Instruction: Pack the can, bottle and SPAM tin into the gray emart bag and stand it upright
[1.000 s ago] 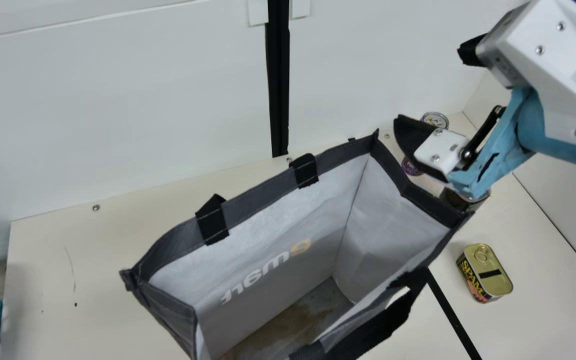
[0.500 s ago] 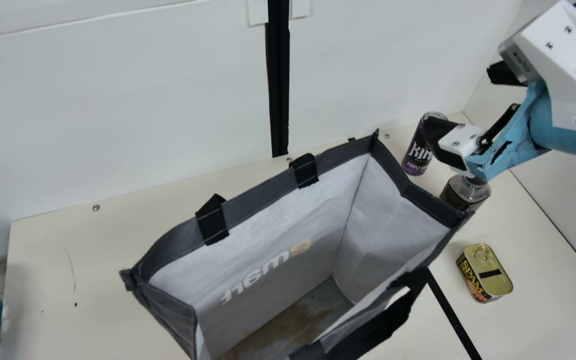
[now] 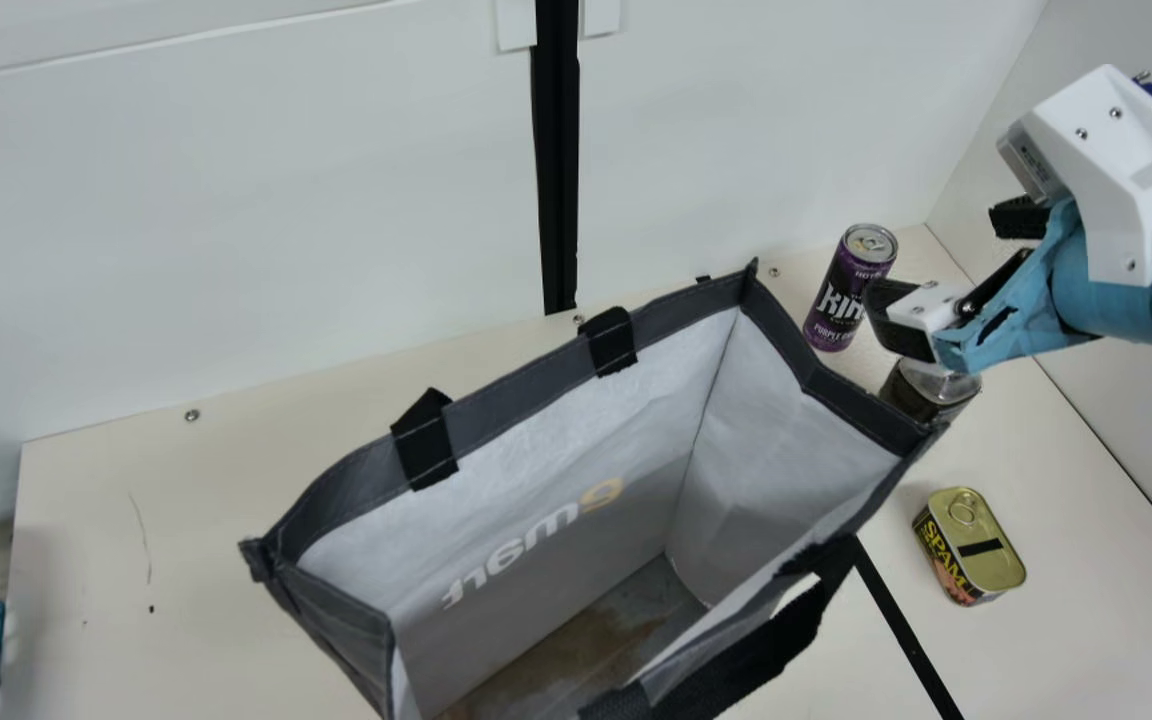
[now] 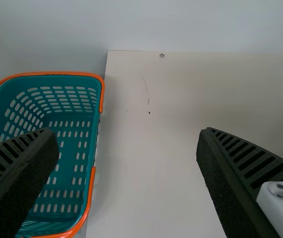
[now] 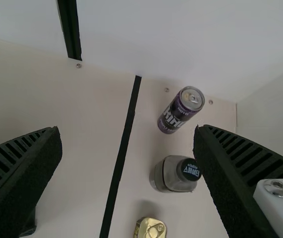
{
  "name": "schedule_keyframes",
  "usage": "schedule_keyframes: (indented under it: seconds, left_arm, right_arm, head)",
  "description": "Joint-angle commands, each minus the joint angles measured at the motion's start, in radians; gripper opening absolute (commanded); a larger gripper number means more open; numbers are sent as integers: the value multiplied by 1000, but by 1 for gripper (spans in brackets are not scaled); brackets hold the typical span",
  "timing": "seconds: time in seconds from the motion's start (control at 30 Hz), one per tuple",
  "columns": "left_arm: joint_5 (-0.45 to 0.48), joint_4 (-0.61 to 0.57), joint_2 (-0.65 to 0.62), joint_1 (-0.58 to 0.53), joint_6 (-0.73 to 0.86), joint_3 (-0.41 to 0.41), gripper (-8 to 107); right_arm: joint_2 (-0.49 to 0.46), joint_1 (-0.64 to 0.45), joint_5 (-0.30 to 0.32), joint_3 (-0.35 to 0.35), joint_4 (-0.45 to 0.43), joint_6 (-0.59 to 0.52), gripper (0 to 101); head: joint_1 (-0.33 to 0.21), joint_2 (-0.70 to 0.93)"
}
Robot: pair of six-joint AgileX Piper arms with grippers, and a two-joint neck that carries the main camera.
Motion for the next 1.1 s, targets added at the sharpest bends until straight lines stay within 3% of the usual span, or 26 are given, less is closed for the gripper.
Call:
schedule_keyframes:
  seconds: [0.0, 0.53, 1.07]
  left_arm:
    - [0, 0, 0, 0, 0, 0, 90]
    - [0, 0, 0, 0, 0, 0, 90]
    - [0, 0, 0, 0, 0, 0, 90]
  right_arm:
    - [-3, -1, 0, 8, -19, 17, 95]
    - [-22, -1, 0, 121, -75, 161, 95]
    - [-25, 3, 1, 131, -74, 179, 95]
  head:
    - [-23, -2]
    - [-23, -2]
    - [-23, -2]
